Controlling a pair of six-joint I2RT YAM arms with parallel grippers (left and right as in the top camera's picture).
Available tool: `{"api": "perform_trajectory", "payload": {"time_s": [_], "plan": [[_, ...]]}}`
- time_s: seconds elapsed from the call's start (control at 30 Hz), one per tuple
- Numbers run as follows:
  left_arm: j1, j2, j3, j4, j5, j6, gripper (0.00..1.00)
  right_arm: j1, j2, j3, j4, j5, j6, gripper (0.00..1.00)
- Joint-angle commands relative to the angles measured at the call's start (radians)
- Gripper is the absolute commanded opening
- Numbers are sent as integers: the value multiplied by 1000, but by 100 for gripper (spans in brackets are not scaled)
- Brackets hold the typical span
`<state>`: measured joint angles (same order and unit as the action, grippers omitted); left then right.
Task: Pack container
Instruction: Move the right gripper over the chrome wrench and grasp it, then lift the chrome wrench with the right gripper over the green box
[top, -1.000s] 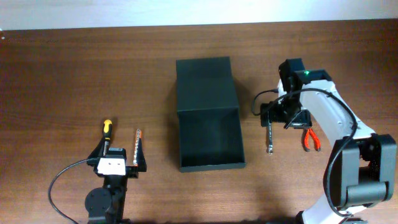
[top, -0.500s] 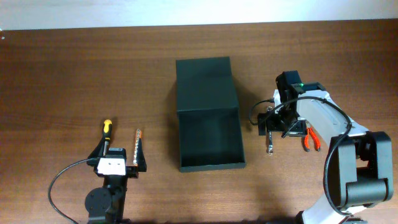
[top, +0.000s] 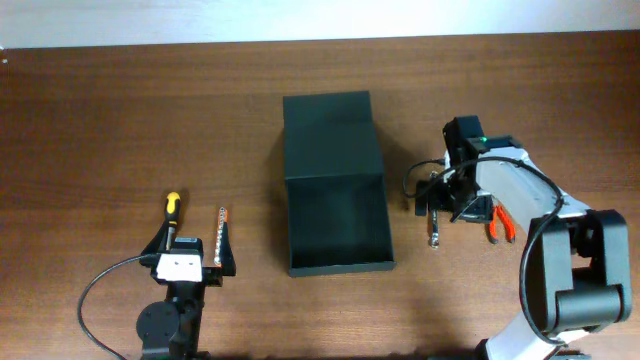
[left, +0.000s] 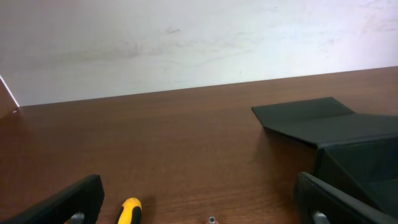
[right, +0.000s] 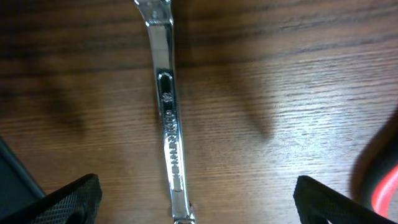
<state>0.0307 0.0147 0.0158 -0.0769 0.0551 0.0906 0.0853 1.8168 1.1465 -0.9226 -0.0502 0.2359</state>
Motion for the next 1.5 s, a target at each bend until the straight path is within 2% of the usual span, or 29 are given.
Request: {"api": "perform_trajectory", "payload": {"time_s": [0.0,1.03,1.47], "plan": [[6,-8,-7,2,4,20,99,8,23,-38,23,13,8,99],[6,-8,-7,2,4,20,99,49,27,-38,49,74,-40,99],[6,-8,-7,2,4,20,99,49,86,-38,70,73,-40,99]]}}
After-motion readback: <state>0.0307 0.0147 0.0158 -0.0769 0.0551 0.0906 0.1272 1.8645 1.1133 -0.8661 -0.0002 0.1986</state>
